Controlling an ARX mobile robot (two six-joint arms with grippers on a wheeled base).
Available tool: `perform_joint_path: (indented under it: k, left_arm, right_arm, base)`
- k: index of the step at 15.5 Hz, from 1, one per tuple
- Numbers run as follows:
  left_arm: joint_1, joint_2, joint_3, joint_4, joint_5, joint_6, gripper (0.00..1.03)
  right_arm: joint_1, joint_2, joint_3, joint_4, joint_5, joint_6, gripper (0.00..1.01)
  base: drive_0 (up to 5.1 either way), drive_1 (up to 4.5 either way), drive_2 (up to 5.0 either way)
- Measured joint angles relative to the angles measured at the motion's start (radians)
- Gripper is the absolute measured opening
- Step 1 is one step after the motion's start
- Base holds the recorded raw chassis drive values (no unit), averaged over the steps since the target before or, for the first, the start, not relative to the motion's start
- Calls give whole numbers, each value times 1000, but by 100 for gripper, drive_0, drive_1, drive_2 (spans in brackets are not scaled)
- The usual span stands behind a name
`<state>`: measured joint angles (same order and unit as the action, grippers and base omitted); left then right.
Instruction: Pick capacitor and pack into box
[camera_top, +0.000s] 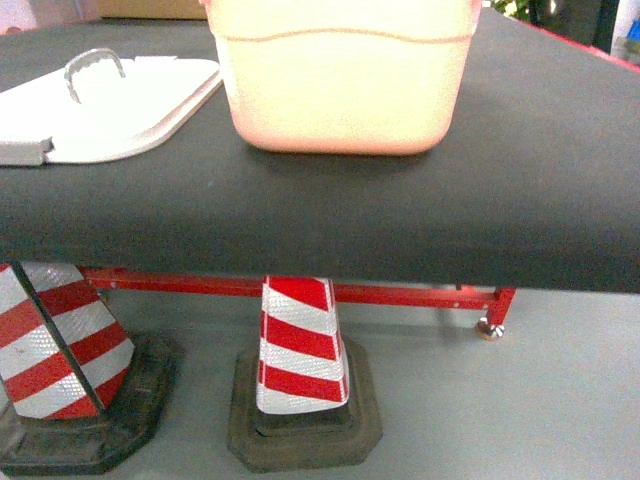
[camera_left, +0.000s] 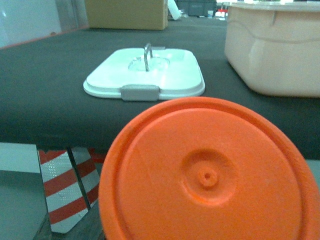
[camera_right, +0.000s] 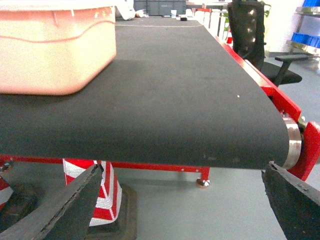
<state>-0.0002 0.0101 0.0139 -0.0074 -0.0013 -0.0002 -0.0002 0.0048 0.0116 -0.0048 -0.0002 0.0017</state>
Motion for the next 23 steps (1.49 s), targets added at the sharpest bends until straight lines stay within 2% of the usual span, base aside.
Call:
perform_joint_path:
  k: [23]
  left_arm:
    - [0,0,0,1,1,1,44]
  right_arm:
    - [0,0,0,0,0,1,98]
  base:
    - [0,0,0]
